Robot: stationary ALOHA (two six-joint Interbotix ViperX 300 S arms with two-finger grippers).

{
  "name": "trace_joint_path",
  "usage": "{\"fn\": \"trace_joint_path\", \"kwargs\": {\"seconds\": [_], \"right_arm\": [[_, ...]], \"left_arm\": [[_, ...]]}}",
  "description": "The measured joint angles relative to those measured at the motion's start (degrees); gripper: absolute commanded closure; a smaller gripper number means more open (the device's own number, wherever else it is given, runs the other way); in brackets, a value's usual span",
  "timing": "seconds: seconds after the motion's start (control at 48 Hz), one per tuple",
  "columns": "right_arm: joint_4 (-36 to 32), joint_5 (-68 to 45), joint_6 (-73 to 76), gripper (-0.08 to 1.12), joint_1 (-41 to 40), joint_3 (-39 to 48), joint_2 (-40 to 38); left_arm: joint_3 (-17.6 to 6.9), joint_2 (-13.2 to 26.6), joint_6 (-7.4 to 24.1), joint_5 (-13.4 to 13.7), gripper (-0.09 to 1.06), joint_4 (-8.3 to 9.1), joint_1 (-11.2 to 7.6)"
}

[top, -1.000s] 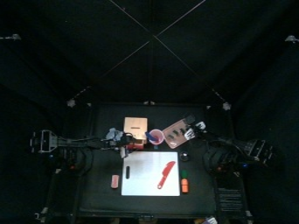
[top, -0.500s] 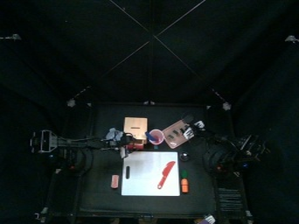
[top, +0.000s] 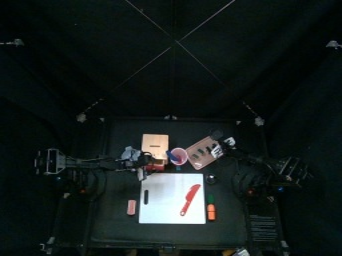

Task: Place sushi on board then cut the sushi with the knife then place the pieces on the plate
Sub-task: Place the 4 sushi pieces on the plate

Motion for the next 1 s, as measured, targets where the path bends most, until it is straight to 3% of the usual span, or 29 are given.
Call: {"fn": "trace_joint_path", "kwargs": {"seconds": [0.188,0.312,0.542,1.0], "right_arm": [[1.3,-2.5,-0.1,0.22,10.2,1.5,-11.1],[2.5,-9.3,-0.2,0.22,21.2,2.5,-14.9],[3.8,-15.7,0.3,0.22,33.6,1.8,-11.2],[5.9,-18.7,-0.1,0.22,38.1,-5.4,-4.4]], "left_arm": [[-0.9,2.3,0.0,-0.1,0.07,0.0,0.0],[-1.9,3.2,0.0,-0.1,0.07,0.26,-0.18],[-2.5,3.2,0.1,-0.1,0.07,0.79,-0.7],[-2.5,3.2,-0.4,-1.0,0.07,0.62,-1.23]]}}
